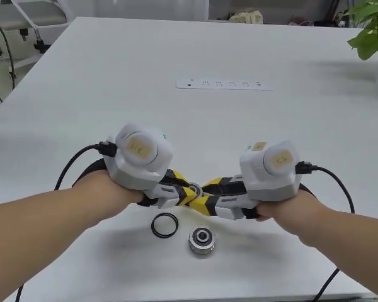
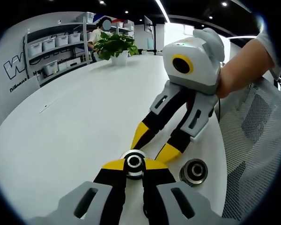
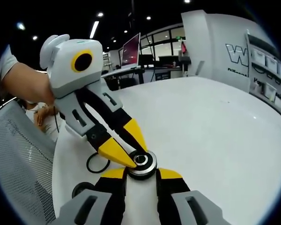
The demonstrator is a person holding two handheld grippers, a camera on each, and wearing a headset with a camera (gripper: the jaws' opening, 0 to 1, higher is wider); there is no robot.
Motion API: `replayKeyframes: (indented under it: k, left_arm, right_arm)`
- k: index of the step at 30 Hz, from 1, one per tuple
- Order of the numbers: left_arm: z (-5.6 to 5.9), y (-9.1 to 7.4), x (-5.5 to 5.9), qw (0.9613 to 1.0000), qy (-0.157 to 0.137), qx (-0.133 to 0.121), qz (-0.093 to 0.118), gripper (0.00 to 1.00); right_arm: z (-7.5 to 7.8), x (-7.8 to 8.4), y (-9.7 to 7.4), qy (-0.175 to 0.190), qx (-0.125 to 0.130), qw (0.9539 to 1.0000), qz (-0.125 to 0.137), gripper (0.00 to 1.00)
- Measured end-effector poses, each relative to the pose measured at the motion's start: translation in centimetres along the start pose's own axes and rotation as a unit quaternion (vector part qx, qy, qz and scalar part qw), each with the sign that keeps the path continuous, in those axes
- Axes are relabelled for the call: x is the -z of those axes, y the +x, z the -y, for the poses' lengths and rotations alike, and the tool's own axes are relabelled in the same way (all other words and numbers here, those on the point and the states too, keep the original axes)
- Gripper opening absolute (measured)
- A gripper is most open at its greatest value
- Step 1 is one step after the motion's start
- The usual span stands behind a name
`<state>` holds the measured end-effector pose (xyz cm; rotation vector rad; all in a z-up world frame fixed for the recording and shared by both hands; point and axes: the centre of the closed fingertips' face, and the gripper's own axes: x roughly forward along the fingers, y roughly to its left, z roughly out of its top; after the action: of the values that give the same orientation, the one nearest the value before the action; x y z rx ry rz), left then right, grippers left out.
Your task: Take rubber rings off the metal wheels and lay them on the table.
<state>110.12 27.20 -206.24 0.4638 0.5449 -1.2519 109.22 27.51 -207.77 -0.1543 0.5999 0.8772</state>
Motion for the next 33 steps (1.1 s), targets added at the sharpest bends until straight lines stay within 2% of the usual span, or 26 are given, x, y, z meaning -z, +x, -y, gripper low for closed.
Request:
replayKeyframes:
  k: [9,14,20,27,33]
  left_arm:
    - [-0.03,0.02,-0.01,1.0,-0.001,0.001,0.0,0.07]
    - [-0.07,0.04,-0.01,1.0,-0.004,-0.001,0.001,0.07]
    - [-0.05,0.02,0.0,1.0,-0.004,-0.002,0.001,0.07]
    - [-0.03,0.02,0.03,1.0,-0.004,-0.003,0.0,0.07]
    - [-0.01,0.01,0.05,1.0,-0.004,-0.005,0.001,0.07]
  right_arm:
    - [0.1,0.49,-0.49,-0.006,0.0,1.0,-0.005,0.13]
    - [0.1,0.53,-0.51,-0.008,0.001,1.0,-0.005,0.12]
    - [-0.01,0.85,-0.72,-0.005,-0.001,0.9999,-0.009,0.02]
    - [0.12,0.88,-0.85,0.026,-0.001,0.9996,-0.007,0.0]
    - [0.44,0.95,-1.07,0.072,-0.001,0.9974,0.001,0.0]
